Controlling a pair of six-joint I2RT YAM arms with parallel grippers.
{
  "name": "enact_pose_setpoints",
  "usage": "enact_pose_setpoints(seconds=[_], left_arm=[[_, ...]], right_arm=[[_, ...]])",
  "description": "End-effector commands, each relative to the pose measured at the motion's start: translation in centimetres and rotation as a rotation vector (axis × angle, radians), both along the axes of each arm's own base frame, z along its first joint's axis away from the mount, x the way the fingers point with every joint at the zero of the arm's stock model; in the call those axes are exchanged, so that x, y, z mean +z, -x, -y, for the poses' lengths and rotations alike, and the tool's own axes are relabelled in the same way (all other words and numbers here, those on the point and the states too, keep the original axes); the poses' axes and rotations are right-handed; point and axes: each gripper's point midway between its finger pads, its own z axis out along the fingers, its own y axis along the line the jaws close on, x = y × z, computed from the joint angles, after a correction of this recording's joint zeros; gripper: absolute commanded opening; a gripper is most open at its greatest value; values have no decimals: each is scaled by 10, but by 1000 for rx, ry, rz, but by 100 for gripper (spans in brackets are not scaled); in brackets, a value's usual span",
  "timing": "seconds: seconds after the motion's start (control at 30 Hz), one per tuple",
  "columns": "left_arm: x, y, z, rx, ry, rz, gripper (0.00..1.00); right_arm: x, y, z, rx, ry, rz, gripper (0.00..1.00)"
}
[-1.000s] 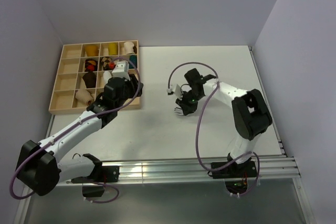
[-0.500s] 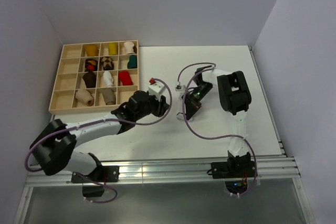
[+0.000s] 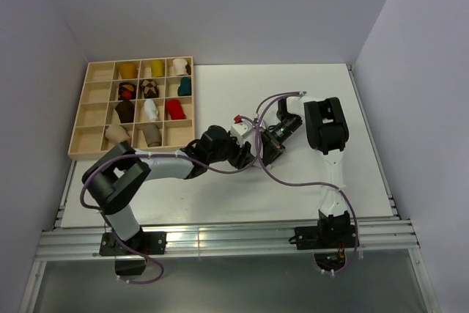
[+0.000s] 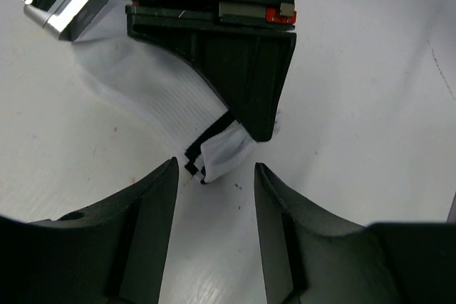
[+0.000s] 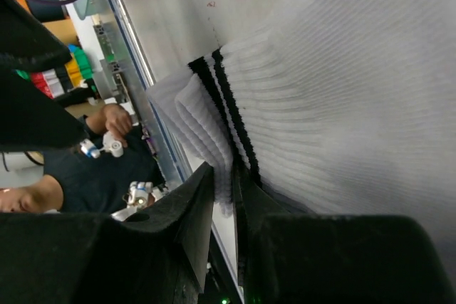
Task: Roll the socks
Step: Roll the sock at the center of the board.
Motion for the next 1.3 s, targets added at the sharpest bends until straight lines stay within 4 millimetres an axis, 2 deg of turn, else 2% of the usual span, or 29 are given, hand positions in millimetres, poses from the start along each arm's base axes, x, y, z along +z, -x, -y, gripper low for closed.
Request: enact_pose_setpoints(seconds=[0.0,0.5,0.77,0.97,1.13,1.27], left_arm=[[21,-9,26,-75,65,76,51],[-16,-6,39,-157,14,16,49],[-24,-18,45,-130,9,12,46],[-37,-22,45,-114,1,-31,34],[-46,-20,44,-96,6,-62,18],[-51,-21,46,-80,9,-107,4]], right_arm=[[8,4,6,-11,36,-73,23],[3,-7,12,-41,104,-63,23],[4,-14,13,-51,136,-47,24],[3,-18,13,-67,157,-42,24],[3,-21,14,-78,186,-27,24],[-3,-29,16,-97,226,36,32]])
